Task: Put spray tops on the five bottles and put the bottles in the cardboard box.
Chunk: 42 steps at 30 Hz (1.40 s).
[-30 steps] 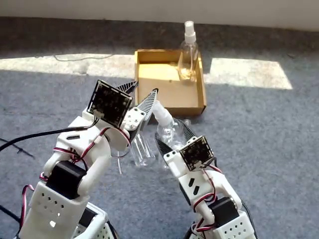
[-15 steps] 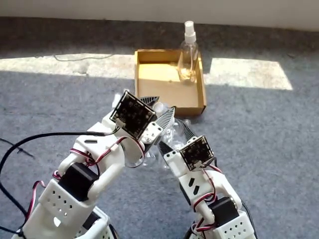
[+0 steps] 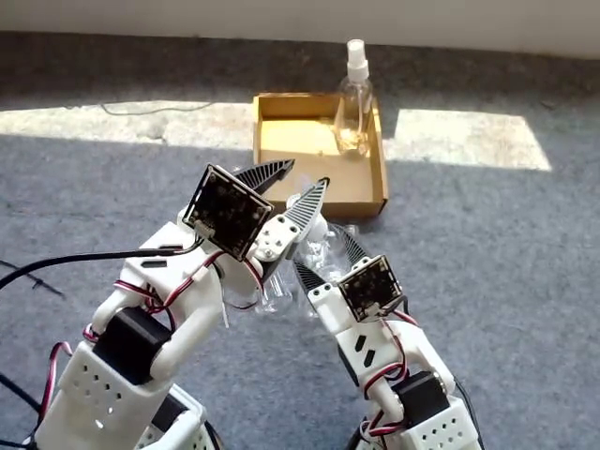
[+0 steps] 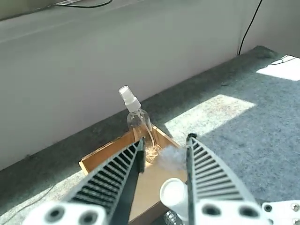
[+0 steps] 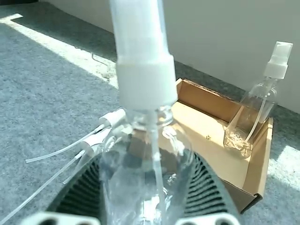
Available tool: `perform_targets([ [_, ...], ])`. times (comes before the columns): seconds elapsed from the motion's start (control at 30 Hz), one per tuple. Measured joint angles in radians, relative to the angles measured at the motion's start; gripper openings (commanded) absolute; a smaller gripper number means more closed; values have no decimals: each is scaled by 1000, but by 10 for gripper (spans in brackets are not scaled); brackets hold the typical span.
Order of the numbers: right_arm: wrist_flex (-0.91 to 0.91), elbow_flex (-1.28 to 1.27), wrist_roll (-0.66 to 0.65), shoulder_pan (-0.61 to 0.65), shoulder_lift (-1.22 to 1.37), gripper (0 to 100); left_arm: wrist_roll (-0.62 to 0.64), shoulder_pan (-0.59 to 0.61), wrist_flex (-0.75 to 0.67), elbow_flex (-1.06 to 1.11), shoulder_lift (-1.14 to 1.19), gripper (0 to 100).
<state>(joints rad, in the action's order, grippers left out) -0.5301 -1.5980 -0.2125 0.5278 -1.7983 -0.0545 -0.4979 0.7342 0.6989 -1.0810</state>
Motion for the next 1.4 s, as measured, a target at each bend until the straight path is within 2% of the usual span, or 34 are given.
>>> perform_targets([
  [0.13, 0, 0, 0, -6, 0, 3, 0, 5, -3, 20, 0, 140],
  [0.27, 57, 2, 0, -114, 0, 3, 0, 94, 2, 20, -12, 140],
  [0.37, 110, 25, 0, -201, 5, 3, 20, 206, 100, 20, -55, 144],
  [0.53, 127, 147, 0, -221, 127, 3, 40, 235, 161, 137, -66, 194],
  [0.67, 127, 313, 20, -221, 374, 3, 40, 235, 158, 253, -58, 218],
  [0.8, 127, 529, 155, -226, 644, 3, 40, 232, 107, 338, -57, 225],
  [0.93, 127, 706, 275, -221, 850, 3, 40, 141, 51, 404, -57, 284],
  [1.07, 60, 753, 310, -164, 887, 3, 44, 57, 32, 411, -57, 295],
  [1.23, -69, 755, 311, -100, 856, 3, 44, 23, -26, 411, -57, 295],
  [1.4, -169, 735, 311, -83, 710, 3, 44, 21, -72, 411, -55, 295],
])
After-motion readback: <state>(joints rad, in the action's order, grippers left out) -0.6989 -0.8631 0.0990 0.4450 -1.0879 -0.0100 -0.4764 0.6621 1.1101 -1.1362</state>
